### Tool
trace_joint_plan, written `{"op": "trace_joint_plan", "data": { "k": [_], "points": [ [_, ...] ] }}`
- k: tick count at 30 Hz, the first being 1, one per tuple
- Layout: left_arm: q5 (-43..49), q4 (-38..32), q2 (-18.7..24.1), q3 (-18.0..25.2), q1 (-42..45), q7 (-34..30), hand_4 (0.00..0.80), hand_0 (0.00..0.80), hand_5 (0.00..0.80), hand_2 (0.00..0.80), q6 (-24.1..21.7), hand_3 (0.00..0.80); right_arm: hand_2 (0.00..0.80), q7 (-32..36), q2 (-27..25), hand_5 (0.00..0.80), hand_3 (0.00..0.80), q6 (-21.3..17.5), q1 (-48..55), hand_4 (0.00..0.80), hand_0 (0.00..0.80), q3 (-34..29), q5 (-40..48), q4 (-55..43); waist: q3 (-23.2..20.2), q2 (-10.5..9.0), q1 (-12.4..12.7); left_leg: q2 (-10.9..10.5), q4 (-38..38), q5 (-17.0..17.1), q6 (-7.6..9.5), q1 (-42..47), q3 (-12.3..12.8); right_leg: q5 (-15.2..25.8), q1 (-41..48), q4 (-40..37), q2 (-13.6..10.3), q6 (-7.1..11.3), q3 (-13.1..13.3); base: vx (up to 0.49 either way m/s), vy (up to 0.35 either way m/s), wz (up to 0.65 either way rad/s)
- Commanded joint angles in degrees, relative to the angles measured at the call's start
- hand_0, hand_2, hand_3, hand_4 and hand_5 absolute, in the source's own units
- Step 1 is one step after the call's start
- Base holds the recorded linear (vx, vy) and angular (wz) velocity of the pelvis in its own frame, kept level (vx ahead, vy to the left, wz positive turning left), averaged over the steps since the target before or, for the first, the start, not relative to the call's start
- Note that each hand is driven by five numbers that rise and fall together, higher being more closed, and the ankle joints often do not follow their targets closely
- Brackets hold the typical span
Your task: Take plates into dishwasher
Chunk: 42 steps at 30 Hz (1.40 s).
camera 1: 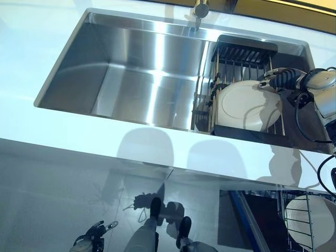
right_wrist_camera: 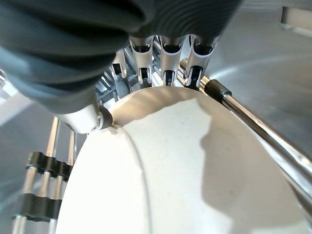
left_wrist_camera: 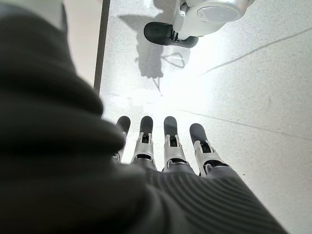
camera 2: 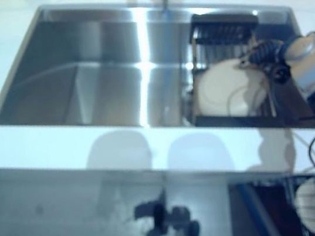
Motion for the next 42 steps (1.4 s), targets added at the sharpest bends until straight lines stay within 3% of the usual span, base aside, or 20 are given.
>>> {"op": "trace_joint_plan", "data": {
  "k": [1,5,15,16,17,18,19,28,37,38,40,42],
  "points": [
    [-0.16,2.14,1.64,0.08,2.15,-0.28,0.0,0.0,0.0,0.0,-1.59,0.0,0.8,-2.03,1.1,0.8,0.8,-2.84,2.29,0.8,0.8,2.66,4.84,-2.22,-3.76,-0.28,0.8,0.81,-0.24,-8.35,-1.03,2.73,-0.38,1.41,-3.09,-0.09,-1.57,2.67,-0.24,0.0,0.0,0.0],
    [-0.14,2.01,1.71,-0.54,2.36,-0.02,0.0,0.0,0.0,0.0,-1.87,0.0,0.8,-5.44,0.06,0.8,0.8,-2.82,-0.17,0.8,0.8,2.8,5.48,-0.74,-4.13,-0.55,1.01,0.85,-0.24,-8.48,-1.07,3.1,-0.51,1.37,-2.7,-0.09,-1.5,2.76,-0.3,0.0,0.0,0.0],
    [0.34,2.1,2.03,-0.08,2.77,-0.36,0.0,0.0,0.0,0.0,-1.55,0.0,0.8,-1.67,0.55,0.8,0.8,1.57,1.45,0.8,0.8,1.21,13.87,-2.83,-4.79,-1.24,0.71,1.04,-0.24,-8.79,-1.01,4.36,-0.17,1.29,-1.63,-0.09,-1.41,2.77,-0.07,0.0,0.0,0.0],
    [0.33,2.21,1.95,-0.11,2.84,-0.33,0.0,0.0,0.0,0.0,-1.67,0.0,0.747,-1.3,0.76,0.747,0.747,1.99,1.91,0.747,0.747,1.02,14.24,-3.11,-4.85,-1.26,0.66,1.06,-0.24,-8.83,-1.01,4.44,-0.13,1.25,-1.55,-0.09,-1.41,2.76,-0.03,0.0,0.0,0.0],
    [0.34,2.39,1.87,-0.13,2.82,-0.34,0.0,0.0,0.0,0.0,-1.83,0.0,0.389,-1.06,0.94,0.389,0.389,2.42,2.2,0.389,0.389,0.91,14.72,-3.27,-4.88,-1.28,0.63,1.07,-0.24,-8.83,-1.02,4.49,-0.12,1.21,-1.48,-0.09,-1.4,2.71,-0.02,0.0,0.0,0.0],
    [0.58,2.39,1.88,0.09,2.85,-0.59,0.0,0.0,0.0,0.0,-1.83,0.0,0.138,-0.17,1.46,0.138,0.138,2.86,3.0,0.138,0.138,0.49,15.32,-3.31,-4.98,-1.32,0.65,1.07,-0.24,-8.87,-1.02,4.55,-0.07,1.21,-1.44,-0.09,-1.39,2.73,0.01,0.0,0.0,0.0],
    [0.65,2.49,1.9,0.14,2.88,-0.67,0.0,0.0,0.0,0.0,-1.92,0.0,0.0,0.65,1.76,0.0,0.0,3.12,3.74,0.0,0.0,0.04,15.23,-3.5,-5.03,-1.35,0.65,1.09,-0.24,-8.9,-1.04,4.62,-0.09,1.18,-1.36,-0.09,-1.36,2.72,0.0,0.0,0.0,0.0],
    [1.51,2.9,1.78,1.02,3.24,-1.14,0.0,0.0,0.0,0.0,-2.41,0.0,0.0,8.74,3.46,0.0,0.0,6.93,8.91,0.0,0.0,-1.05,17.21,-5.63,-5.41,-1.74,0.45,1.08,-0.24,-8.88,-1.18,4.74,-0.13,1.12,-1.24,-0.09,-1.36,2.73,0.06,0.0,0.0,0.0],
    [2.15,3.43,2.03,1.85,3.52,-1.54,0.0,0.0,0.0,0.0,-3.16,0.0,0.0,11.95,3.66,0.0,0.0,9.27,13.35,0.0,0.0,-2.14,18.51,-7.9,-5.72,-2.3,0.0,1.18,-0.24,-8.93,-1.23,4.86,0.09,1.18,-1.18,-0.09,-1.25,2.85,0.28,0.0,0.0,0.0],
    [2.09,3.48,2.06,1.86,3.42,-1.5,0.0,0.0,0.0,0.0,-3.09,0.0,0.113,12.1,3.74,0.113,0.113,9.28,13.66,0.113,0.113,-2.41,18.85,-8.07,-5.71,-2.34,-0.06,1.17,-0.24,-8.89,-1.26,4.92,0.05,1.19,-1.12,-0.09,-1.23,2.84,0.32,0.0,0.0,0.0],
    [2.05,3.46,2.07,1.77,3.37,-1.41,0.0,0.0,0.0,0.0,-3.06,0.0,0.471,11.39,4.1,0.471,0.471,9.93,14.07,0.471,0.471,-2.93,20.75,-8.58,-5.73,-2.35,-0.07,1.18,-0.24,-8.9,-1.27,4.94,0.0,1.19,-1.09,-0.09,-1.21,2.86,0.4,0.0,0.0,0.0],
    [2.27,3.72,1.92,1.9,3.42,-1.42,0.0,0.0,0.0,0.0,-3.23,0.0,0.678,11.16,4.6,0.678,0.678,10.35,14.41,0.678,0.678,-3.28,21.75,-8.77,-5.89,-2.37,-0.06,1.18,-0.24,-8.93,-1.29,5.01,0.03,1.12,-1.0,-0.09,-1.22,2.85,0.37,0.0,0.0,0.0]
  ]
}}
